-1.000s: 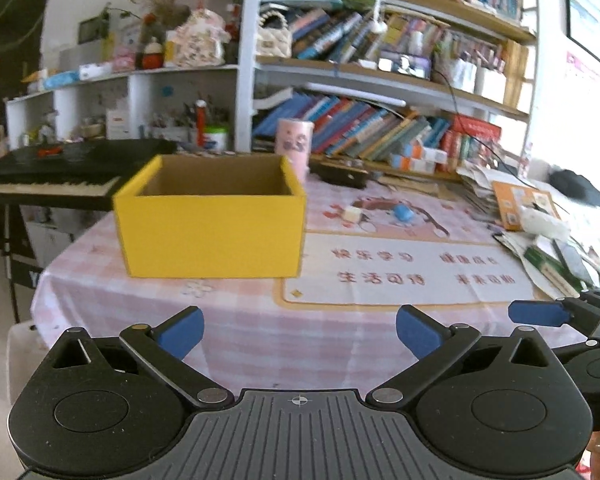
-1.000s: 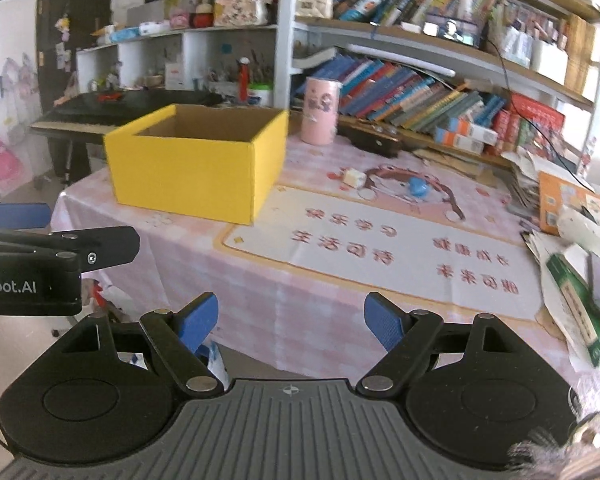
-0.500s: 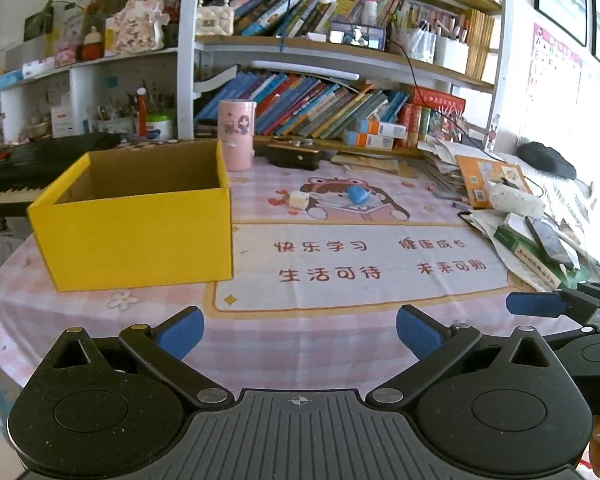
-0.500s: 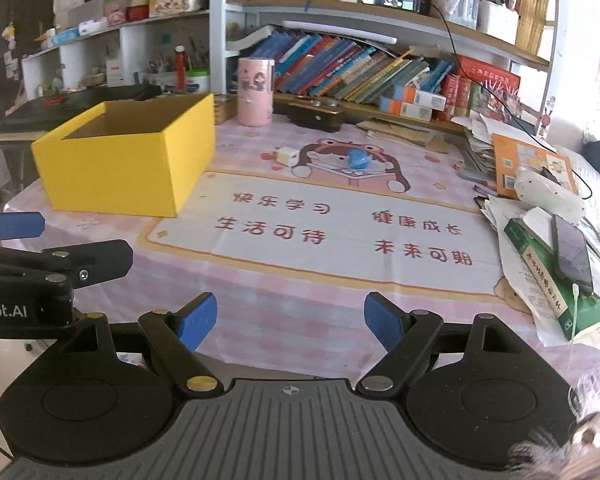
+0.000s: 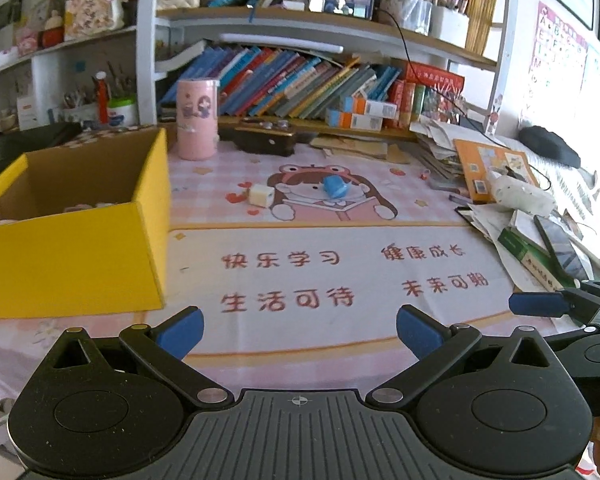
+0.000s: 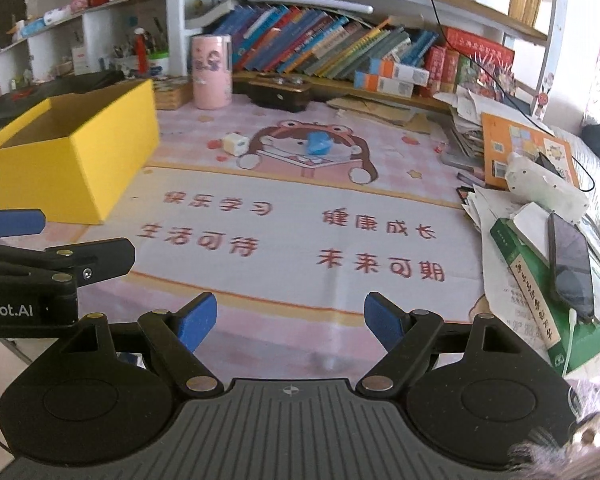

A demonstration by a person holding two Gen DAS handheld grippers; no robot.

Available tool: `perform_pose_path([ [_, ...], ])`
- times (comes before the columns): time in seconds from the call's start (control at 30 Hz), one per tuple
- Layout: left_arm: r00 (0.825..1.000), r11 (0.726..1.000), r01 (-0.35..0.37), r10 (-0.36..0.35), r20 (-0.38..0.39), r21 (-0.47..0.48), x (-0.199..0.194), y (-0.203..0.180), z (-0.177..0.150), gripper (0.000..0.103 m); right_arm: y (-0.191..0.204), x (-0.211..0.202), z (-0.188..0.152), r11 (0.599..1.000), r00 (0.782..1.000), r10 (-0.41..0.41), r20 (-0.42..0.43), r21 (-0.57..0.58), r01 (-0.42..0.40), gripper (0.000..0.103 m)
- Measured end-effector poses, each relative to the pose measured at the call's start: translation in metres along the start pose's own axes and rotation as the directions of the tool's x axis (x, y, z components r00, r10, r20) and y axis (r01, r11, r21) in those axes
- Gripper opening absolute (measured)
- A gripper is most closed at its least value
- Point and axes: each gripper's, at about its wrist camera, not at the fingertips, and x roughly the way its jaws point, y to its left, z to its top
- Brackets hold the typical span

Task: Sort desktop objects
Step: 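Move the left tool toward the white charger while the right tool approaches the blue cloth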

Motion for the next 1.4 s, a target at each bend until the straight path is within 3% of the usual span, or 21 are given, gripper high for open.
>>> perform_pose_path([
  [0.4, 0.996, 0.996, -0.078, 0.075, -0.054, -0.051, 0.054, -0.028, 0.030, 0.103, -0.056, 0.055, 0.035, 0.998, 0.997, 0.061, -0.053, 0.001, -0.061, 0.080],
  [0.6, 0.990, 0.990, -0.130, 0.126, -0.058, -0.063, 0.076, -0.034, 0.046, 0.103, -0.075, 0.083, 0.057, 0.996, 0.995, 0.093, -0.028, 0.001, -0.093, 0.080],
  [0.8, 0.978, 0.975, -0.209, 0.207, -0.028, -0.070, 0.099, -0.030, 0.067, 0.103, -0.086, 0.116, 0.082, 0.993, 0.993, 0.115, 0.013, -0.017, -0.114, 0.071],
  [1.07, 0.958, 0.956, -0.286, 0.287, -0.001, -0.069, 0.126, -0.023, 0.095, 0.103, -0.087, 0.174, 0.122, 0.989, 0.987, 0.144, 0.071, -0.051, -0.141, 0.067],
  [1.4, 0.937, 0.937, -0.348, 0.348, -0.010, -0.035, 0.132, -0.019, 0.108, 0.103, -0.065, 0.258, 0.161, 0.987, 0.987, 0.141, 0.071, -0.092, -0.134, 0.060],
])
